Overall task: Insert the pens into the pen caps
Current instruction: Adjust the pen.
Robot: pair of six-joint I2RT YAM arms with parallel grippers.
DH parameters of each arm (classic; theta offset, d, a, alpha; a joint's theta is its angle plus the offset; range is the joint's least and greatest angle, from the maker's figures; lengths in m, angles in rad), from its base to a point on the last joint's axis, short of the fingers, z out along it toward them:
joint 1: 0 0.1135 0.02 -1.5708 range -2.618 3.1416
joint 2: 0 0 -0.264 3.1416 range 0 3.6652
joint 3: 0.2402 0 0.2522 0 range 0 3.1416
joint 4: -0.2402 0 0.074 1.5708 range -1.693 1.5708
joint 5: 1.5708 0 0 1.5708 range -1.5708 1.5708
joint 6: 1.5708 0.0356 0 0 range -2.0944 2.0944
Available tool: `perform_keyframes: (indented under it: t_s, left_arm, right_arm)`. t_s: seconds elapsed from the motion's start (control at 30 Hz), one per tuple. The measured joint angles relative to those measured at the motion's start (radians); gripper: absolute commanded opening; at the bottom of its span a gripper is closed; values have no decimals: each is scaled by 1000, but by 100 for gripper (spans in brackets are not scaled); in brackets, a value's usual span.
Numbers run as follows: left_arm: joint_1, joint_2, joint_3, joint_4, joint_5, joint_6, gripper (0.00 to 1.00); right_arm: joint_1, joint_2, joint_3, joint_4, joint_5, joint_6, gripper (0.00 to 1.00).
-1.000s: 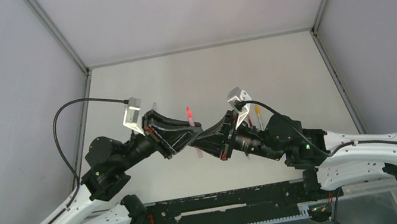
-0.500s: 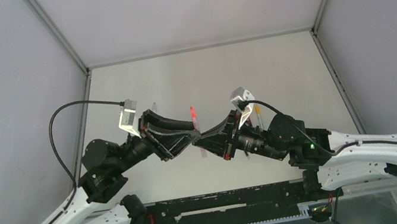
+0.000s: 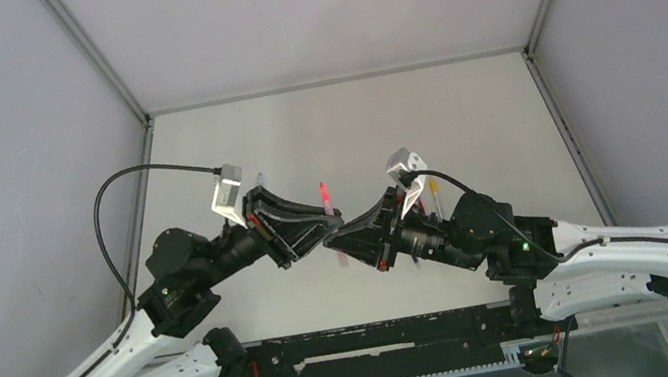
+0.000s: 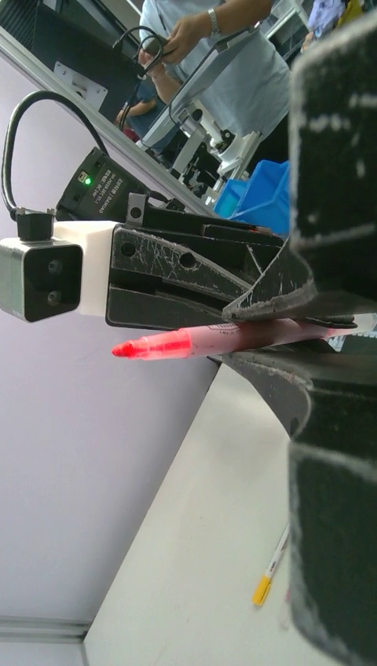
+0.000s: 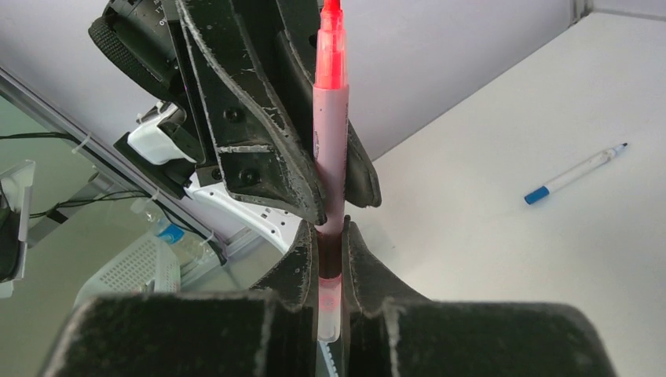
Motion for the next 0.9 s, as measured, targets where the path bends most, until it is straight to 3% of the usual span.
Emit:
perform_keyframes:
  t_s: [0.13, 0.2, 0.3, 0.37, 0.6, 0.9]
  left_arm:
    - [-2, 5, 0, -2, 2, -7, 1]
    - [-5, 5, 0, -3, 2, -15, 0]
    - [-6, 5, 1, -4, 2, -18, 0]
    - [-10, 3, 2, -16, -2, -11, 0]
    - [-13, -21, 29, -163, -144, 45, 0]
    - [-13, -19, 124, -351, -385, 80, 0]
  right_arm:
    - [0, 0, 0, -3, -2, -3, 7]
    - [0, 0, 0, -4, -2, -8, 18]
    - [0, 0, 0, -5, -2, -8, 42]
    - [1, -1, 0, -12, 6, -3, 46]
    - [1, -16, 0, -67, 72, 0, 52]
    - [-5, 14, 0, -111, 116, 7, 53]
